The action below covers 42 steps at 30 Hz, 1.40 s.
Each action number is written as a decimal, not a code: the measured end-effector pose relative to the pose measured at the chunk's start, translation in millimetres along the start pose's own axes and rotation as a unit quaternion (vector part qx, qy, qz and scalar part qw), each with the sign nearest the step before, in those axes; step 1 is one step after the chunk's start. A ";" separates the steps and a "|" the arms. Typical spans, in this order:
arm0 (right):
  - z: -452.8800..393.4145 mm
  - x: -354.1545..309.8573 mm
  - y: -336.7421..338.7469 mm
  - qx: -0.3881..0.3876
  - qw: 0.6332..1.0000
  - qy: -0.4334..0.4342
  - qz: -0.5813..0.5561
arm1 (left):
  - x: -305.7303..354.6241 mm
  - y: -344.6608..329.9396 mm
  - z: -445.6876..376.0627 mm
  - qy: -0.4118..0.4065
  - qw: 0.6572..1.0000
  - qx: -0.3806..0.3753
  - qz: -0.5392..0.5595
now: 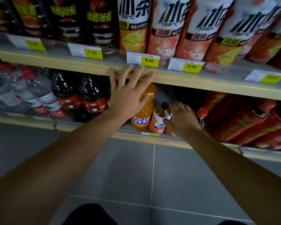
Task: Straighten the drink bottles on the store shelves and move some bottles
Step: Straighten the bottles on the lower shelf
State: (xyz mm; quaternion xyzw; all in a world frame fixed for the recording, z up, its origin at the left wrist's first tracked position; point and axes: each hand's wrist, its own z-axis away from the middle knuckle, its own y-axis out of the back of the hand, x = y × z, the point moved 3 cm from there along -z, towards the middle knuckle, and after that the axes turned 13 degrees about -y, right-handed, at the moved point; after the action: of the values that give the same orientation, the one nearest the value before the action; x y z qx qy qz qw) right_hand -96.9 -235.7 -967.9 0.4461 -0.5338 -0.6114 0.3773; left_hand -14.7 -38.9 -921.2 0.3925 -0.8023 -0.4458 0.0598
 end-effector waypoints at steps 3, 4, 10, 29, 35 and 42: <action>-27.1 -6.2 -9.4 -0.005 1.000 0.017 0.010 | -0.4 -5.6 -0.9 0.009 0.999 0.037 -0.013; -34.5 -8.6 -11.0 -0.010 1.000 0.018 0.011 | 0.1 -7.2 -1.1 0.013 0.999 0.047 -0.013; -59.1 -14.3 -30.6 -0.050 0.998 0.012 0.021 | 2.3 -13.9 -3.2 0.030 0.997 0.076 -0.009; -19.6 0.0 14.0 -0.002 0.998 0.039 -0.049 | 2.3 -0.5 -2.9 0.032 0.999 -0.009 0.026; 20.2 29.3 86.1 0.032 0.981 -0.001 -0.191 | 1.4 17.5 -6.6 0.039 0.993 -0.090 0.068; 57.6 79.1 157.8 0.085 0.977 -0.017 -0.194 | 36.9 38.0 -38.0 0.074 0.986 -0.120 0.093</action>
State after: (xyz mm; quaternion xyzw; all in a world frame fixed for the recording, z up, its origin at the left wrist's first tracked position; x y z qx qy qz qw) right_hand -179.0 -314.5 -821.2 0.5610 -0.4932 -0.6332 0.2028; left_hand -44.9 -78.4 -879.0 0.3375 -0.7694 -0.5014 0.2068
